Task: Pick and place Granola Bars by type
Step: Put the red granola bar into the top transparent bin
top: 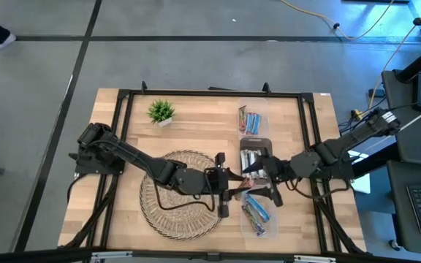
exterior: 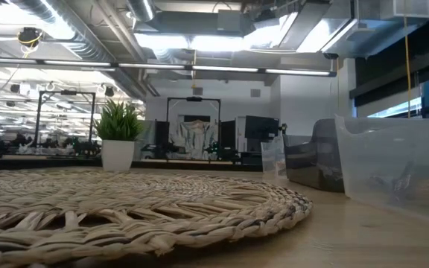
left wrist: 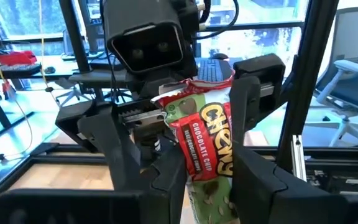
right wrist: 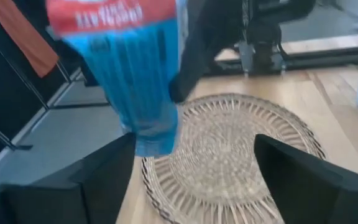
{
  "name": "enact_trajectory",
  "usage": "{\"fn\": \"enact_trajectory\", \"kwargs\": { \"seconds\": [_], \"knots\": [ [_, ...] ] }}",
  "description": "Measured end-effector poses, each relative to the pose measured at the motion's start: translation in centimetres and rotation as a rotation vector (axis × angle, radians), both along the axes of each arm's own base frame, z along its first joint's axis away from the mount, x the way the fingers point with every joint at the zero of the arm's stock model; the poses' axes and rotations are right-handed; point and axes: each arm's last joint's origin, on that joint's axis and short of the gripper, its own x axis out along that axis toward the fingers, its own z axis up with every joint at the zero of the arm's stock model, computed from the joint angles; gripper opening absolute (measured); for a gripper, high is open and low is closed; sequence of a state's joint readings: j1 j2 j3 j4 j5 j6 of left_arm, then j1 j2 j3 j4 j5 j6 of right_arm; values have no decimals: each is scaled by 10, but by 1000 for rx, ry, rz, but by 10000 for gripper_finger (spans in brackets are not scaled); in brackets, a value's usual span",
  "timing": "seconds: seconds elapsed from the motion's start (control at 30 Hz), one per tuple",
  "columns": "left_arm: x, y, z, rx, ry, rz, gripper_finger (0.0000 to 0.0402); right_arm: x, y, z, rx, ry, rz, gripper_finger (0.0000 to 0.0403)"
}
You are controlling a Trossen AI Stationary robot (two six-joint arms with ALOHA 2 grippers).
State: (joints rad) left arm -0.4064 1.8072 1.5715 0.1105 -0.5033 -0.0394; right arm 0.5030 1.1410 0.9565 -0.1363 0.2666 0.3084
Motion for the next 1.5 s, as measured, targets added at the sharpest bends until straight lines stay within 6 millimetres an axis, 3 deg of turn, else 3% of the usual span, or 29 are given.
{"fn": "enact_trajectory", "kwargs": {
  "seconds": [0.2,0.4,0.6,0.77,1.2,1.5],
  "knots": [
    [2,5,0,2,1,14,102,2,2,1,34,-11,14,348],
    [4,10,0,20,2,25,102,2,5,5,86,-33,101,348],
    [5,12,8,27,-70,28,102,3,4,8,91,-67,61,338],
    [5,12,12,39,-107,28,102,3,4,9,91,-83,44,299],
    [5,11,11,45,-100,23,102,3,4,10,93,-94,43,152],
    [5,12,11,43,-99,25,113,3,4,10,93,-92,41,113]
  ]
}}
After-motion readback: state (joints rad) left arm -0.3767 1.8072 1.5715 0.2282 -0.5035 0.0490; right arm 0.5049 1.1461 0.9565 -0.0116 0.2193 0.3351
